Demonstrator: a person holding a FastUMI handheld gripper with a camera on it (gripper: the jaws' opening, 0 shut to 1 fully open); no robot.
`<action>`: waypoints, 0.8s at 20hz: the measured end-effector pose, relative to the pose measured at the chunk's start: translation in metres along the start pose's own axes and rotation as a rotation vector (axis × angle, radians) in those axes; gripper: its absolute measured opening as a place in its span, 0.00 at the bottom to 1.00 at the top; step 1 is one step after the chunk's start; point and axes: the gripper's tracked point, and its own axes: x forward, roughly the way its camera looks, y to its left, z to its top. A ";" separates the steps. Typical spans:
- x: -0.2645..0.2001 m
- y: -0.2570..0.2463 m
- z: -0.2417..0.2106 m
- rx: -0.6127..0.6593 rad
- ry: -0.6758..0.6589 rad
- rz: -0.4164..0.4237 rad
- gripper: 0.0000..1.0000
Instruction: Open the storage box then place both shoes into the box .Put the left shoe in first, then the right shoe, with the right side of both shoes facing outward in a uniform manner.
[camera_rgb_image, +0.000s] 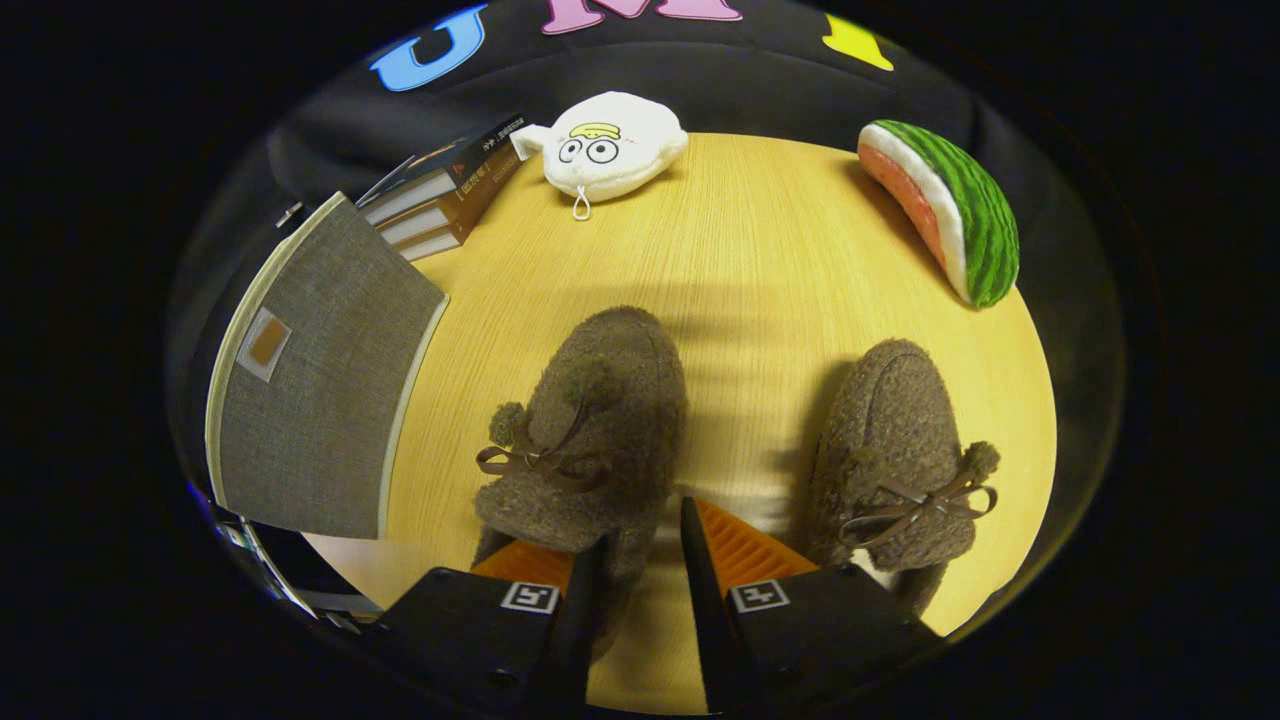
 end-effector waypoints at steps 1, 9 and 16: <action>0.000 0.001 -0.001 0.025 0.008 0.007 0.39; -0.010 0.011 0.011 0.148 -0.032 0.046 0.05; -0.075 0.046 0.048 0.248 -0.126 0.064 0.05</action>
